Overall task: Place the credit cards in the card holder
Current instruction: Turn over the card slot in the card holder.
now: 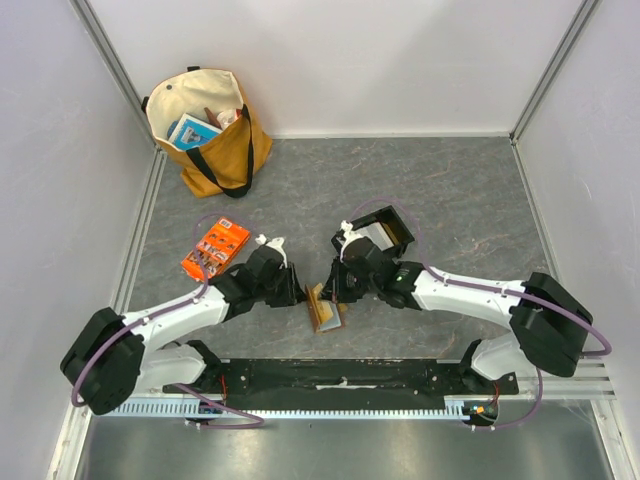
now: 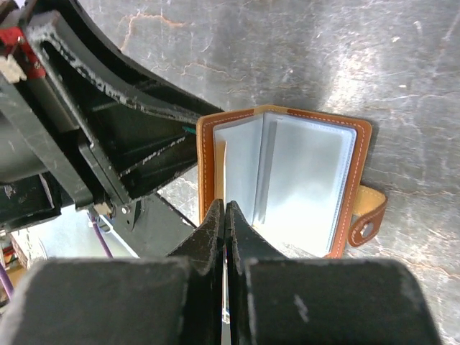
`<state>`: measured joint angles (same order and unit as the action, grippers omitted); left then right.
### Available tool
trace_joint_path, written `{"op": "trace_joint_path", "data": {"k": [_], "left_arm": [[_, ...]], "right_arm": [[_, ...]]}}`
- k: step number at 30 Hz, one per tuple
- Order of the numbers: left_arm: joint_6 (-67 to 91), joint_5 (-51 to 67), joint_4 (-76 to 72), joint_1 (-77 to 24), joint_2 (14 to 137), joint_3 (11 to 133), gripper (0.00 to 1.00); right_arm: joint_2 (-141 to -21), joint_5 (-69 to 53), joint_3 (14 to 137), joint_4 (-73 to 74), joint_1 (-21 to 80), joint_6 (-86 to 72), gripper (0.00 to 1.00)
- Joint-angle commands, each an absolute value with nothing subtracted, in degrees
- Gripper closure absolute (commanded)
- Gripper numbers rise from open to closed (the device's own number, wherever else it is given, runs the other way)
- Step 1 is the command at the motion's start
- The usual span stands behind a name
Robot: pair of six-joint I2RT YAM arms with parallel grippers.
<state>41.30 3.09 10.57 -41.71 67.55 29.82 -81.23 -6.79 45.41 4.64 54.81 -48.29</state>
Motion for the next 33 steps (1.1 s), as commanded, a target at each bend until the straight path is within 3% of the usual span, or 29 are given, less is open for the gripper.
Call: {"op": "trace_joint_path", "data": {"k": [1, 8, 14, 17, 22, 33], "left_arm": [[44.73, 3.69, 10.63, -39.47, 64.61, 26.99, 0.62], [48.51, 3.43, 11.87, -38.15, 56.79, 23.30, 0.46], [50.01, 5.45, 14.32, -37.09, 53.36, 22.32, 0.40], [51.67, 4.92, 15.82, -36.74, 48.71, 22.06, 0.30], [54.49, 4.83, 17.40, -36.56, 40.26, 22.59, 0.22], [53.00, 6.16, 18.19, -36.48, 42.54, 23.47, 0.20]], "right_arm": [[-83.66, -9.31, 46.93, 0.79, 56.60, -49.57, 1.00], [-87.62, -7.74, 47.99, 0.70, 58.27, -49.92, 1.00], [-88.94, -7.91, 48.34, -2.99, 59.85, -51.41, 1.00], [-90.17, -6.68, 48.87, -2.55, 60.47, -51.68, 1.00], [-91.23, -6.33, 49.39, -2.55, 60.73, -51.50, 1.00], [-91.32, -8.79, 48.78, -8.34, 61.26, -52.73, 1.00]]}}
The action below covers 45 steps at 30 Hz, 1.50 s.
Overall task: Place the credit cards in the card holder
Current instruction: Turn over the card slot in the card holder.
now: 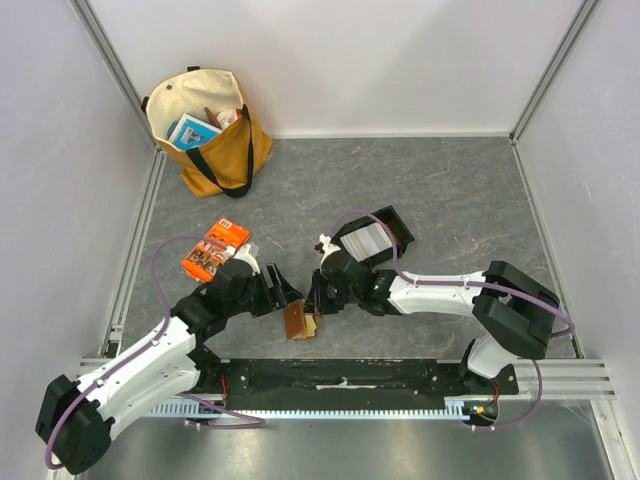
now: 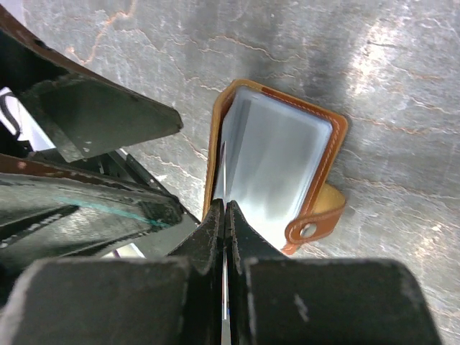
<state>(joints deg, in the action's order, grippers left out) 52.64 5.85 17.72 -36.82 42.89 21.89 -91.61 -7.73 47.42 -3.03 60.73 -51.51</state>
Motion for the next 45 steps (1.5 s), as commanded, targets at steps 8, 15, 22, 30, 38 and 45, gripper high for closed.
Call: {"op": "trace_joint_path", "data": {"k": [8, 15, 22, 30, 38, 45], "left_arm": [[52.91, 5.10, 18.63, -36.47, 43.94, 24.43, 0.19], [53.61, 3.61, 20.56, -36.56, 43.33, 23.73, 0.24], [53.70, 2.90, 22.23, -36.48, 41.48, 22.50, 0.48], [52.65, 2.37, 23.11, -36.47, 41.75, 23.11, 0.66], [52.65, 0.79, 24.61, -36.47, 40.69, 24.08, 0.35], [52.74, -1.49, 25.66, -36.30, 44.29, 26.01, 0.31]], "right_arm": [[-92.72, -10.90, 49.57, -9.49, 61.79, -52.56, 1.00], [-93.78, -12.22, 50.45, -9.58, 62.31, -52.12, 1.00], [-94.48, -13.01, 50.98, -9.84, 62.67, -51.86, 1.00], [-95.01, -13.97, 51.77, -9.93, 63.02, -51.59, 1.00], [-95.01, -14.68, 51.94, -11.51, 63.37, -52.47, 1.00], [-95.27, -14.77, 52.12, -11.69, 63.81, -52.30, 1.00]]}}
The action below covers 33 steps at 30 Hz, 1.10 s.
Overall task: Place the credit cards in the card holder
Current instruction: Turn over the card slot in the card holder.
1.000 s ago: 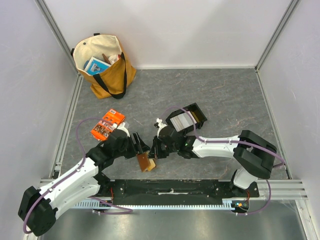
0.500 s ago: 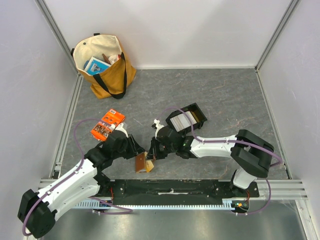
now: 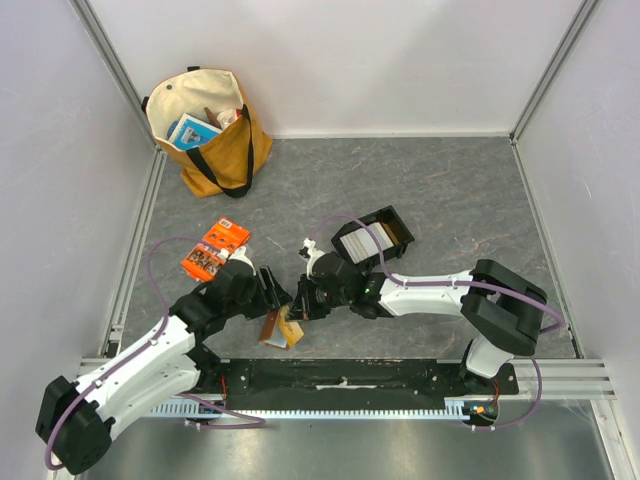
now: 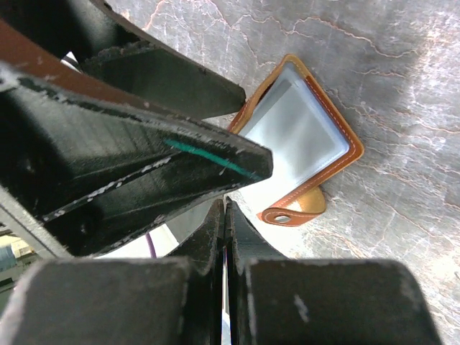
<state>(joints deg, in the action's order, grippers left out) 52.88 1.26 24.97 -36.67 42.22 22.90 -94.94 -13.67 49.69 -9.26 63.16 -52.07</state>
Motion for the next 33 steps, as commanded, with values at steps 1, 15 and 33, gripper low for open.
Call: {"op": "trace_joint_path", "data": {"k": [1, 15, 33], "left_arm": [[52.39, -1.49, 25.84, -36.30, 44.99, 26.45, 0.32], [48.96, -1.67, 27.77, -36.30, 46.40, 27.68, 0.69], [50.09, -0.27, 25.41, -34.89, 47.11, 29.36, 0.98]], "right_arm": [[-95.45, -14.77, 52.12, -11.69, 63.90, -52.38, 1.00], [-97.03, -14.41, 53.35, -11.87, 64.16, -52.12, 1.00], [-98.00, -3.44, 55.37, -0.11, 64.25, -50.71, 1.00]]}}
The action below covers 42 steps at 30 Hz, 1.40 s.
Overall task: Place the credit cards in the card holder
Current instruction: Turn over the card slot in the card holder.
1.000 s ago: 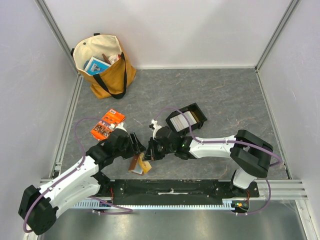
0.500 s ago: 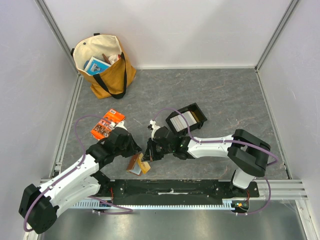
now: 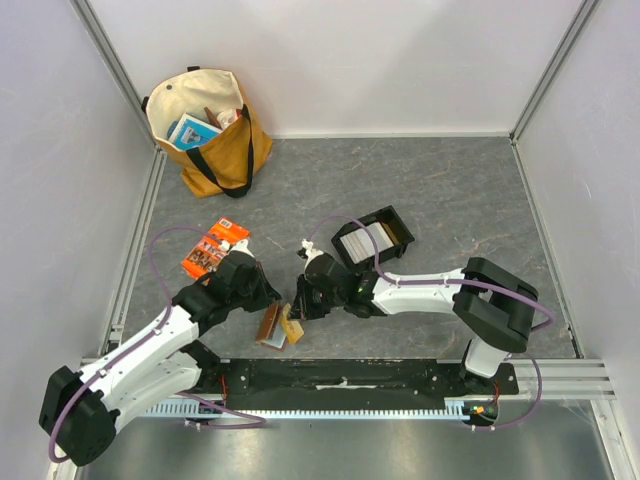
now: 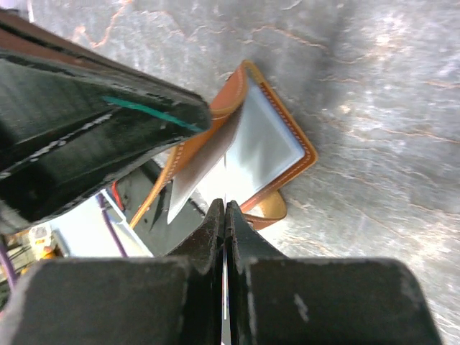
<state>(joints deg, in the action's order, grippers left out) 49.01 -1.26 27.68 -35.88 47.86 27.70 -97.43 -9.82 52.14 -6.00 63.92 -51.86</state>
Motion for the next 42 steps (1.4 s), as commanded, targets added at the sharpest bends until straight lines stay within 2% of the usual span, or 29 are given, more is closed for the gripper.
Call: {"op": "trace_joint_path", "data": {"k": [1, 12, 17, 22, 33, 42], "left_arm": [[50.88, 1.22, 24.88, -34.63, 47.46, 29.27, 0.98], [57.56, 8.17, 11.44, -34.28, 51.67, 27.69, 0.98], [63.53, 12.21, 1.78, -34.45, 55.54, 26.28, 0.98], [64.16, 11.96, 0.18, -34.80, 59.06, 27.16, 0.98], [55.29, -1.65, 11.86, -34.54, 53.45, 19.87, 0.98], [52.83, -6.59, 19.59, -34.54, 49.74, 18.11, 0.98]], "right_arm": [[-97.91, -1.51, 55.89, 2.61, 64.25, -49.93, 1.00], [-95.63, 9.05, 54.93, 12.21, 63.02, -47.29, 1.00], [-90.19, 9.41, 51.86, 13.45, 59.16, -46.67, 1.00], [-88.24, 6.95, 52.29, 13.27, 56.95, -44.39, 1.00], [-93.42, 0.18, 54.49, 7.21, 56.95, -46.93, 1.00], [-96.24, -2.29, 58.18, 5.36, 59.76, -47.46, 1.00]]}}
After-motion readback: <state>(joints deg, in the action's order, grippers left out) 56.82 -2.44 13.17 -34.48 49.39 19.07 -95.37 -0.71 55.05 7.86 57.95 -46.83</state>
